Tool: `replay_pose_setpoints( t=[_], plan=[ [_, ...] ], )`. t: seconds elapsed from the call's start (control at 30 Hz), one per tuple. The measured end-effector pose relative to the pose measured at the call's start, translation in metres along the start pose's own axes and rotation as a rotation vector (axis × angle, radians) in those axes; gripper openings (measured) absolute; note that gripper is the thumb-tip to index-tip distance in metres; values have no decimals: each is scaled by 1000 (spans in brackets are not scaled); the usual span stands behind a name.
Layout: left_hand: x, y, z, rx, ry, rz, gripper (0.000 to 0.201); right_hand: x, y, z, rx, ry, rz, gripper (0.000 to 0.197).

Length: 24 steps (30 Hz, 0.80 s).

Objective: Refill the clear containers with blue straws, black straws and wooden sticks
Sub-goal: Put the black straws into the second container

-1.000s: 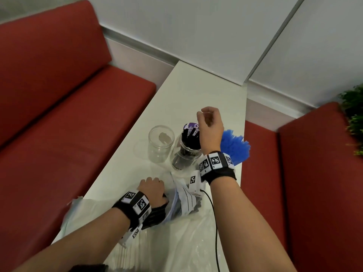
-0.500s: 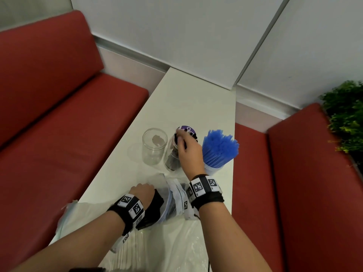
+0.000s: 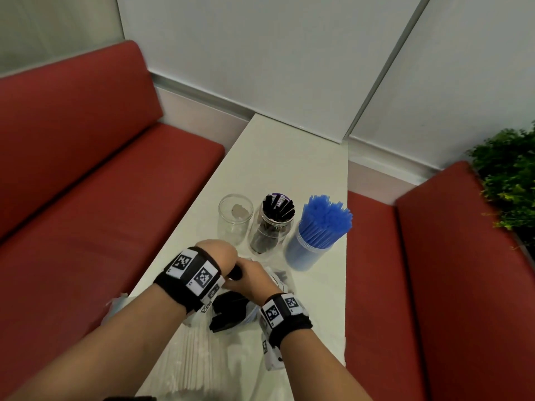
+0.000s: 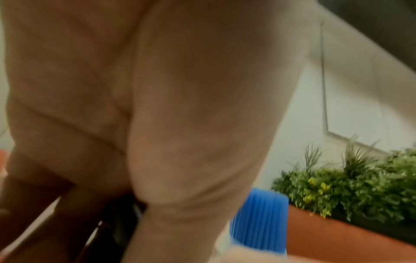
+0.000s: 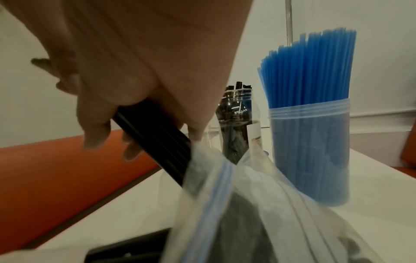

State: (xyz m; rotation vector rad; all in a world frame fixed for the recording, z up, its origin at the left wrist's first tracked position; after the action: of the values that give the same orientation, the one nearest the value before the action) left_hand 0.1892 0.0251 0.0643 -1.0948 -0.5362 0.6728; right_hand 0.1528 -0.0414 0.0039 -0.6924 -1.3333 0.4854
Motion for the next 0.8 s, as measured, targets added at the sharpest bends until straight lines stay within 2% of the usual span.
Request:
replay_pose_setpoints(
  t=[0.07,0.1,0.13,0.17,0.2,0.27,0.33,0.37,0.4,0.43,0.5,0.53,0.57,0.63,0.73,0.8],
  plan=[
    [-4,-30,4,-78,28,-33,24,9,-9,-3,-68,27,-98,29],
    [-4,-46,6,-141,42,-4,27,13,-14,-4,-81,60,-153,27],
    [-5,-60,6,-221,53,89,38,19,-22,-6,-106,78,-210,19],
    [-4,-74,7,-305,68,269,51,27,-33,-6,-150,85,-281,11],
    [-2,-86,8,-374,87,559,60,33,-48,-7,-220,88,-378,9],
    [11,-104,11,-528,77,1229,49,46,-82,-7,-370,79,-536,9],
    [35,-89,2,-634,-159,1697,42,63,-121,-4,-488,53,-682,18],
    [41,-69,-4,-598,-314,1845,46,72,-139,-4,-532,52,-774,22],
    [41,-47,-10,-487,-433,1964,49,82,-155,-3,-555,35,-866,23],
    [34,-25,-16,-302,-495,2092,51,92,-167,-3,-558,5,-951,23],
    [3,5,-17,141,-505,2381,54,110,-181,-2,-540,-52,-1061,22],
    [-10,10,-15,280,-487,2503,55,115,-183,0,-533,-64,-1070,21],
    [-19,9,-14,345,-458,2601,53,117,-180,1,-527,-61,-1056,21],
    [-31,-1,-15,347,-385,2717,45,115,-170,6,-516,-10,-1017,22],
    [-38,-17,-16,279,-289,2738,36,106,-155,11,-499,42,-1002,23],
    [-40,-19,-16,297,-302,2741,33,103,-153,12,-480,48,-991,22]
  ],
)
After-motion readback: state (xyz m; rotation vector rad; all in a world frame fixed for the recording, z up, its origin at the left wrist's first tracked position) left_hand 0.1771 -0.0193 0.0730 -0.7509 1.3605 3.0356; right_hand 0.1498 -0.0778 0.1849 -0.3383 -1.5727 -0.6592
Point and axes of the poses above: each hand's wrist, its own z-axis away from the middle knuckle, its own y-axis out of the palm, x = y × z, the point moved 8 cm from there along -z, towards the middle knuckle, and after that the axes turned 14 degrees about -x, right-handed, at the moved point
